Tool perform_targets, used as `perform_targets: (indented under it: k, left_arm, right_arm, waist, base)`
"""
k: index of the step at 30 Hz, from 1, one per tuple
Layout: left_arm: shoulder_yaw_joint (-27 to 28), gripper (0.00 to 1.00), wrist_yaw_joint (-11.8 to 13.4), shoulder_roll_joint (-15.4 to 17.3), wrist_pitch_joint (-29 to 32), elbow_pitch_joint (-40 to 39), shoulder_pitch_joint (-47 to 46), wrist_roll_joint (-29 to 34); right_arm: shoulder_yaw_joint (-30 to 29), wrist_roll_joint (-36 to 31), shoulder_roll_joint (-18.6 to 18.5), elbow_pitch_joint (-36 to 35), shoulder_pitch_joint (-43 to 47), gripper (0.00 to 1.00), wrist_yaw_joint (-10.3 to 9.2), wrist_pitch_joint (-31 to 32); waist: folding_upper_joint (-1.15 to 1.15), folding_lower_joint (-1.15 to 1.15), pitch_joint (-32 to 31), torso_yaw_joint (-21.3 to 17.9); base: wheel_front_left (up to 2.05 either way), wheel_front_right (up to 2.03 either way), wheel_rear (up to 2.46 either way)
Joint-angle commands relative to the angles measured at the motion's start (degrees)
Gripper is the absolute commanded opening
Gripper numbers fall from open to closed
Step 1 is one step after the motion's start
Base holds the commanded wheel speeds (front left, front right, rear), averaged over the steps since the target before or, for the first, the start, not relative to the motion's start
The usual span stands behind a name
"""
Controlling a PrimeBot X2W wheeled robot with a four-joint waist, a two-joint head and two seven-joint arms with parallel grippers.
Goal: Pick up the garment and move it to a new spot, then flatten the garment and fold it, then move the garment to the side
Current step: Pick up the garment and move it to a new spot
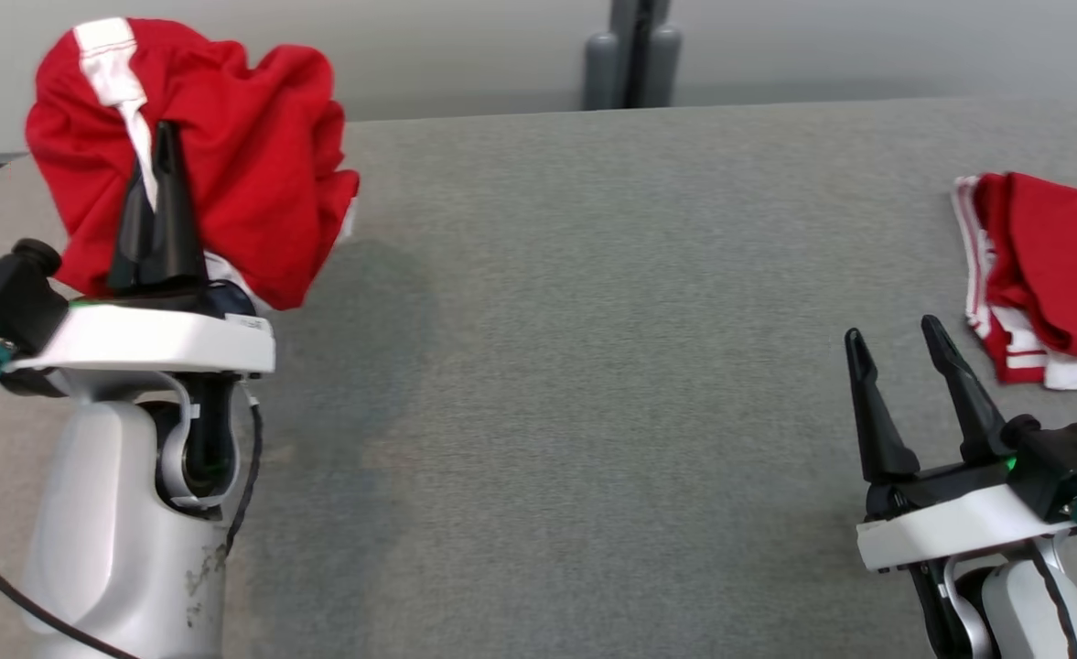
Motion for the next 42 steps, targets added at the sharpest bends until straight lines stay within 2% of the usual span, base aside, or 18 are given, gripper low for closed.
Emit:
perform_targets:
  k: [1, 8, 18, 28, 34, 38, 39, 40, 41, 42]
  left_arm:
    - [-0.64, 0.0, -0.1, 0.0, -0.01, -0.93, 0.46, 0.45]
    - [-7.33, 0.0, 0.49, -0.19, 0.46, -0.72, 1.3, 5.46]
    - [-13.83, 0.0, -0.05, -0.96, -2.02, 5.88, -1.59, 4.84]
    - [-18.35, 0.0, -0.77, -1.14, -4.08, 15.21, -2.14, 3.13]
    - [-24.53, 0.0, -1.85, -1.13, -3.87, 23.41, -1.81, -0.97]
    - [-28.78, 0.0, -1.19, -1.15, -2.96, 26.54, -2.54, -4.56]
    - [-29.85, 0.31, -1.02, -1.15, -2.65, 27.12, -2.77, -5.35]
    - [-30.81, 0.57, -0.72, -1.16, -2.65, 27.4, -2.95, -6.22]
    - [-31.65, 0.9, -0.52, -1.16, -2.68, 27.58, -3.14, -6.97]
    - [-32.42, 1.0, -0.22, -1.15, -2.8, 27.66, -3.38, -7.56]
  right_arm:
    - [-0.39, -0.25, -0.14, -0.45, -0.72, 1.0, 0.0, 0.01]
    - [-1.96, -0.29, 0.41, -0.99, -0.25, 1.0, 0.0, 0.02]
    - [-1.84, 0.27, 1.68, -1.23, -1.08, 1.0, 0.0, 0.02]
    - [-1.58, 0.45, 2.97, -1.07, -1.4, 1.0, 0.0, 0.02]
    - [-1.38, 0.62, 3.16, -0.67, -1.61, 1.0, 0.0, 0.02]
    - [-1.12, 0.41, 2.91, -0.41, -1.69, 1.0, 0.0, 0.02]
    - [-1.07, 0.35, 2.83, -0.29, -1.63, 1.0, 0.0, 0.02]
    - [-0.92, 0.36, 2.77, -0.13, -1.55, 1.0, 0.0, 0.02]
    - [-0.73, 0.41, 2.7, -0.02, -1.46, 1.0, 0.0, 0.02]
    - [-0.6, 0.54, 2.68, 0.1, -1.34, 1.0, 0.0, 0.02]
  waist:
    - [0.0, 0.0, -0.1, -3.48]
    - [0.0, 0.0, 0.21, -9.08]
    - [0.0, 0.0, 1.81, -15.11]
    - [0.0, 0.0, 3.54, -17.34]
    - [0.0, 0.0, 4.26, -16.93]
    - [0.0, 0.0, 4.17, -15.74]
    - [0.0, 0.0, 4.03, -15.36]
    - [0.0, 0.0, 3.85, -15.0]
    - [0.0, 0.0, 3.61, -14.61]
    - [0.0, 0.0, 3.3, -14.18]
  base:
    - [0.0, 0.0, 0.0]
    - [0.0, 0.0, 0.0]
    - [0.0, 0.0, 0.0]
    - [0.0, 0.0, 0.0]
    - [0.0, 0.0, 0.0]
    - [0.0, 0.0, 0.0]
    - [0.0, 0.0, 0.0]
    - [0.0, 0.0, 0.0]
    - [0.0, 0.0, 0.0]
    - [0.0, 0.0, 0.0]
